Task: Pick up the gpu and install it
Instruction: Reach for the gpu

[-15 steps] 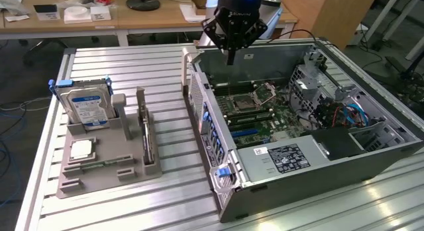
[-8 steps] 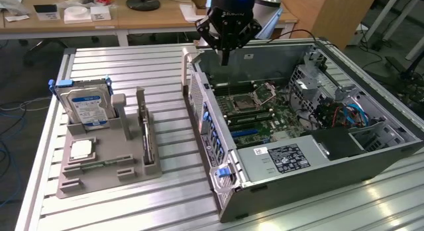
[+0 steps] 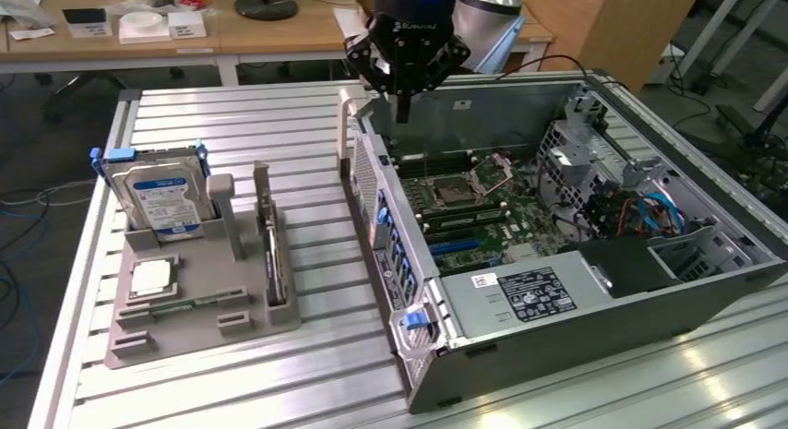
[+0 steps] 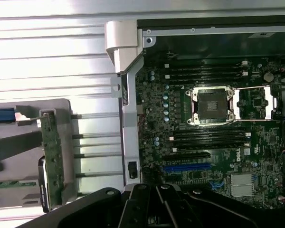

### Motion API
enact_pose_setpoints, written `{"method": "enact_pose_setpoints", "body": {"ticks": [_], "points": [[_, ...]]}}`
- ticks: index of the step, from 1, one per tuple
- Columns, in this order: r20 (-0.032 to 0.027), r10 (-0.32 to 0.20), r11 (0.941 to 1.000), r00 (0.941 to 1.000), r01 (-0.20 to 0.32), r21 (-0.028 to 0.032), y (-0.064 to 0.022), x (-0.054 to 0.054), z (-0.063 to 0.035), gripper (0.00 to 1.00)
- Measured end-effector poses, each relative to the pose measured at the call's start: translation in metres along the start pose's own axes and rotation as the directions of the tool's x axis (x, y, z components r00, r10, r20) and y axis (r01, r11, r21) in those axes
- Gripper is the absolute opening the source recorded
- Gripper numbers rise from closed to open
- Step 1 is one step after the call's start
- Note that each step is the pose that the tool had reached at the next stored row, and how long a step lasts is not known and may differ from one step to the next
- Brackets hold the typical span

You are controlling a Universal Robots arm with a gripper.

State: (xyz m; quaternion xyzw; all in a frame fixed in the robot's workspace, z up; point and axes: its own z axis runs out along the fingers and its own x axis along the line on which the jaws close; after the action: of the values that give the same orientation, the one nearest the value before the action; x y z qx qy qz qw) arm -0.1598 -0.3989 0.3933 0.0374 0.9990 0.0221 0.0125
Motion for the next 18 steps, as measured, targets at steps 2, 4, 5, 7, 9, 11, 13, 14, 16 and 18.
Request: {"method": "enact_pose_setpoints", "body": {"ticks": [2,4,5,7,9,11,13,14,16,18], "points": [[0.0000,0.000,1.0000,1.0000,0.000,0.0000,-0.0003,0.004,-0.0001,0.11],[0.0000,0.000,1.0000,1.0000,0.000,0.0001,-0.0007,0.009,-0.0003,0.11],[0.0000,0.000,1.0000,1.0000,0.000,0.0000,-0.0010,0.012,-0.0003,0.11],[0.0000,0.000,1.0000,1.0000,0.000,0.0000,-0.0013,0.016,-0.0004,0.11],[0.0000,0.000,1.0000,1.0000,0.000,0.0000,-0.0016,0.021,-0.0005,0.11],[0.0000,-0.001,1.0000,1.0000,0.001,-0.0001,-0.0020,0.025,-0.0006,0.11],[0.0000,-0.001,1.0000,1.0000,0.001,0.0000,-0.0023,0.029,-0.0008,0.11],[0.0000,-0.001,1.0000,1.0000,0.001,0.0000,-0.0025,0.031,-0.0009,0.11],[0.0000,-0.001,1.0000,1.0000,0.001,0.0000,-0.0029,0.036,-0.0010,0.11],[0.0000,-0.001,1.0000,1.0000,0.001,0.0000,-0.0032,0.041,-0.0011,0.11]]}}
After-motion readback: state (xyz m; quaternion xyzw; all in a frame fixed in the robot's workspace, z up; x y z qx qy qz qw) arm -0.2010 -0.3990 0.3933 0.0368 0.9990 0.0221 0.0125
